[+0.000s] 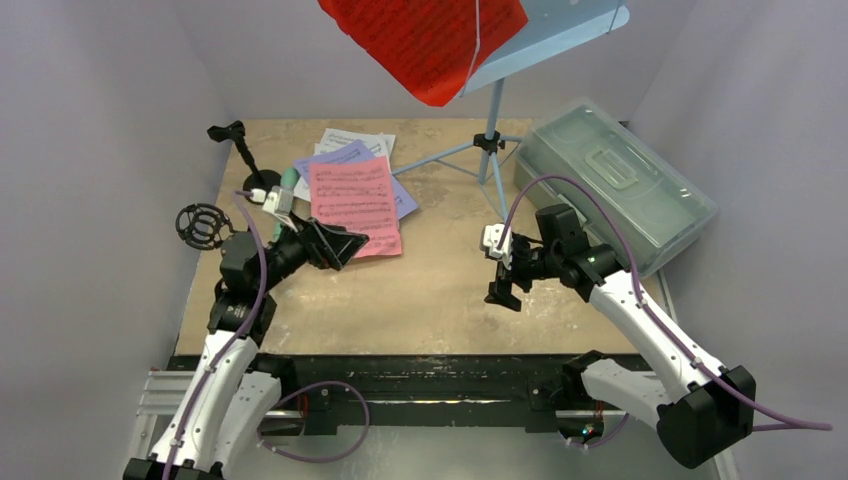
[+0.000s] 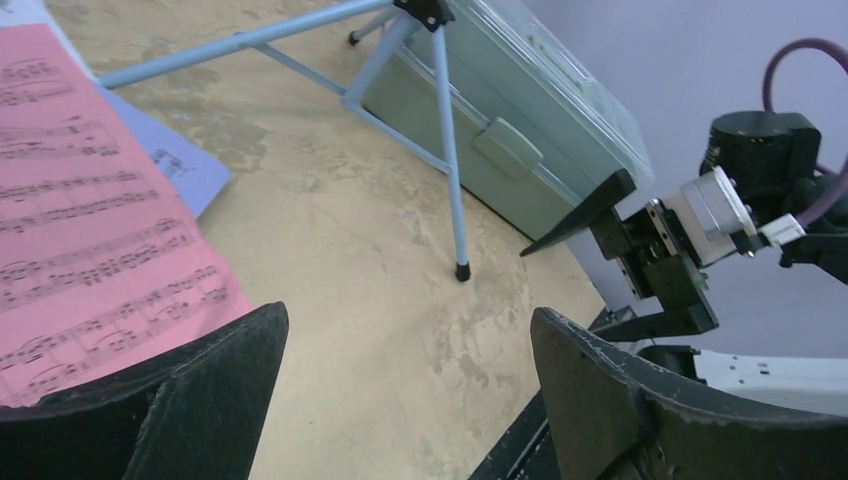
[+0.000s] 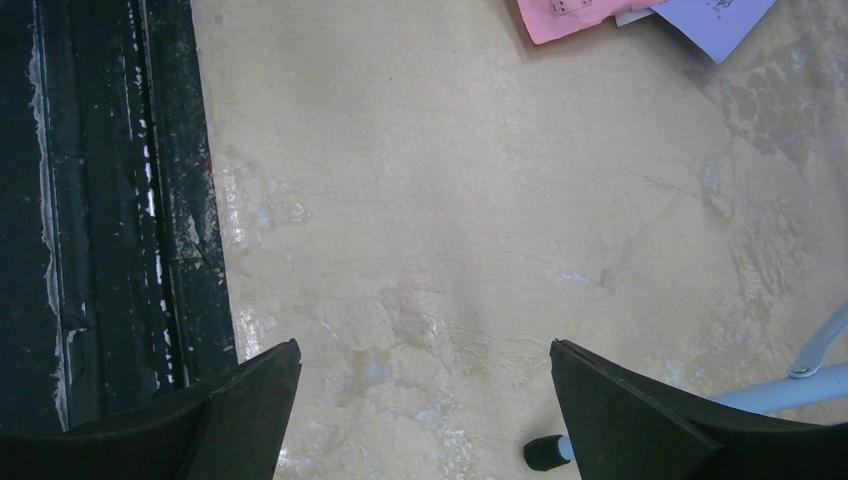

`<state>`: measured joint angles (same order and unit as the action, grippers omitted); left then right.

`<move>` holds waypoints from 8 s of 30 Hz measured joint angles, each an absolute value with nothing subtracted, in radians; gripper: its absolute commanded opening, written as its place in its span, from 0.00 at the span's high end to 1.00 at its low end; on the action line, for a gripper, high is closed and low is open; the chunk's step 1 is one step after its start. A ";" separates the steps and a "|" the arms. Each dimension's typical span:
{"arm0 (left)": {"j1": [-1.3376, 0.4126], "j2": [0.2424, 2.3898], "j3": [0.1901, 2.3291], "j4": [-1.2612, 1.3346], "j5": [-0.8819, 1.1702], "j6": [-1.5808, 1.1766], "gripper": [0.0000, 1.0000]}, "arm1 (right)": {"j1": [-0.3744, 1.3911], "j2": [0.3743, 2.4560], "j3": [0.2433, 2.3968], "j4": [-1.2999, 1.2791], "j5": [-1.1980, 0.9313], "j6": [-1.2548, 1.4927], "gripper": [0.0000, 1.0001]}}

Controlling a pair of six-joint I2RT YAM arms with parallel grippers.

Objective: Pack up the instrument practice props
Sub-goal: Place the sheet music at the center of the board, then pick up the sheet music from the music stand, then place the sheet music at the center of the board.

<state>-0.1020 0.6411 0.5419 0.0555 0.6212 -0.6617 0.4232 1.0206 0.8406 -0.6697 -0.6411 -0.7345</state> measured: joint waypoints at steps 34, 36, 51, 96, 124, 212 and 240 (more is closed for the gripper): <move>-0.303 0.655 0.435 0.456 0.574 -0.879 0.07 | 0.411 1.021 0.841 -0.670 -0.641 -0.735 0.01; -0.303 0.652 0.435 0.460 0.574 -0.881 0.07 | 0.411 1.021 0.841 -0.670 -0.641 -0.735 0.01; -0.303 0.737 0.546 0.697 0.572 -0.881 0.07 | 0.411 1.032 0.841 -0.670 -0.641 -0.735 0.01; -0.411 1.436 1.395 0.958 0.346 -0.614 1.00 | 0.411 1.029 0.841 -0.670 -0.645 -0.735 0.01; -0.413 0.908 1.093 0.583 0.014 -0.381 1.00 | 0.407 1.019 0.841 -0.670 -0.645 -0.735 0.01; -0.258 1.061 0.705 0.232 0.212 -0.453 1.00 | 0.406 1.020 0.840 -0.670 -0.645 -0.735 0.01; -0.229 1.702 1.263 -0.229 -0.397 -0.420 0.28 | 0.405 1.020 0.840 -0.670 -0.645 -0.735 0.01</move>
